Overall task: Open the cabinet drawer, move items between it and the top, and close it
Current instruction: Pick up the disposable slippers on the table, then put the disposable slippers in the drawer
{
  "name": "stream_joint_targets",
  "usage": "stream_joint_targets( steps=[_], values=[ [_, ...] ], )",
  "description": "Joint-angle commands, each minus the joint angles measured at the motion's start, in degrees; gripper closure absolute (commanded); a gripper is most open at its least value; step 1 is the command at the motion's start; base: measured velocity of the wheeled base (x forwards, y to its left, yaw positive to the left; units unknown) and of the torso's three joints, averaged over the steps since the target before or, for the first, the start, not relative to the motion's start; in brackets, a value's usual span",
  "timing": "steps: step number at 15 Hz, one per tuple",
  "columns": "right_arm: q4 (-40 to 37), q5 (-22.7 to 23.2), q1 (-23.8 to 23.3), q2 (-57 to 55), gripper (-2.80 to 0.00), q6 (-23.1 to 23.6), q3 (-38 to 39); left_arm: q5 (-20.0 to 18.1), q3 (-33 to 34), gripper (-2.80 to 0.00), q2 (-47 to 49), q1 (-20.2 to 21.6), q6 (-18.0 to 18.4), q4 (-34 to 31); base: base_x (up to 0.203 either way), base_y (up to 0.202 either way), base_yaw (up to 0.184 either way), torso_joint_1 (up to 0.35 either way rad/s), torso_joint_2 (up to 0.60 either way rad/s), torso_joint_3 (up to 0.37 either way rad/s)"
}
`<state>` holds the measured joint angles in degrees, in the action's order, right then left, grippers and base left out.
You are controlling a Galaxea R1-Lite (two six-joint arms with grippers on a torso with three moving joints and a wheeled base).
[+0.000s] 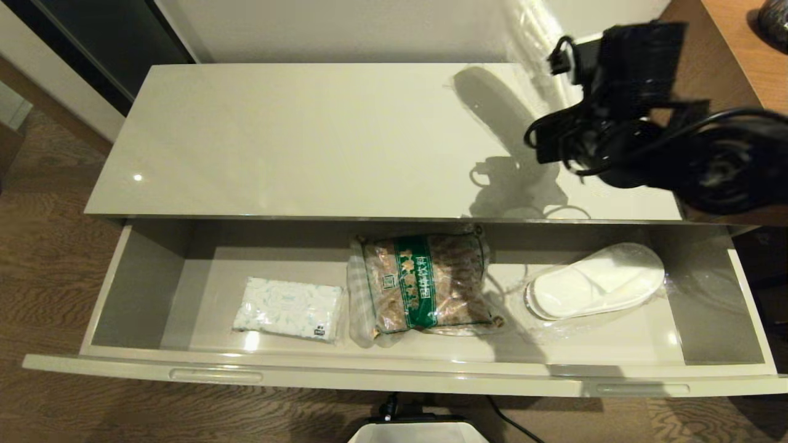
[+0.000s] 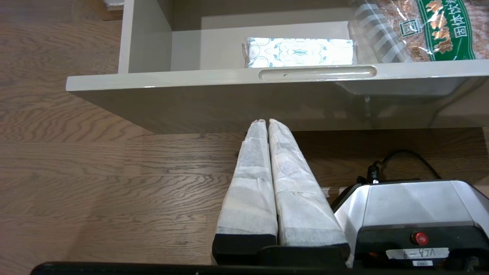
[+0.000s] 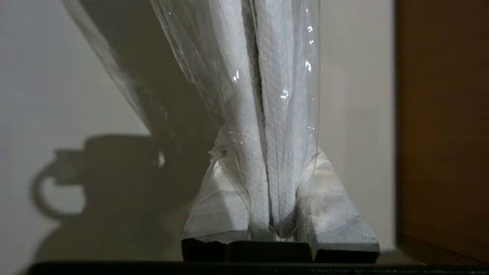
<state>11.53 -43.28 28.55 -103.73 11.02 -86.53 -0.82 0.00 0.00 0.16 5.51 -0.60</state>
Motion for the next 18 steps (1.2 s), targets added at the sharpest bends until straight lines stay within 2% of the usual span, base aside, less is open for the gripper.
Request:
stream_joint_targets(
  steps=[1,4,6,8,10,12,15,18],
  values=[
    [-18.3,0.4,-0.1,13.9,0.0,-2.5,-0.6,0.0,0.0,0.0,0.1,0.0,0.6,0.0,0.0,0.0,0.0,0.0,0.0,0.0],
    [-37.0,2.7,0.0,25.5,0.0,-3.8,0.2,0.0,0.0,0.0,0.1,0.0,1.6,0.1,0.0,0.0,0.0,0.0,0.0,0.0],
    [-48.1,3.7,0.0,32.5,0.0,-0.1,1.9,0.0,0.0,0.0,0.1,0.0,1.6,0.1,0.0,0.0,0.0,0.0,0.0,0.0],
    [-55.0,6.0,0.0,37.9,0.0,6.6,5.7,0.0,0.0,0.0,0.1,0.0,1.6,0.1,0.0,0.0,0.0,0.0,0.0,0.0],
    [-56.6,6.8,0.0,41.5,0.0,13.7,11.7,0.0,0.0,0.0,0.1,0.0,1.6,0.1,0.0,0.0,0.0,0.0,0.0,0.0],
    [-57.0,7.1,0.1,44.3,0.0,17.2,18.7,-0.1,0.0,0.0,0.1,0.0,1.7,0.1,0.0,0.0,0.0,0.0,0.0,0.0],
    [-55.2,11.1,0.3,45.7,0.0,18.7,29.4,-0.3,0.0,0.0,0.1,0.0,2.0,0.1,0.0,0.0,0.0,0.0,0.0,0.0],
    [-47.1,17.5,0.4,42.9,0.0,19.2,37.3,-0.3,0.0,0.0,0.1,0.0,2.1,0.1,0.0,0.0,0.0,0.0,0.0,0.0]
  ],
)
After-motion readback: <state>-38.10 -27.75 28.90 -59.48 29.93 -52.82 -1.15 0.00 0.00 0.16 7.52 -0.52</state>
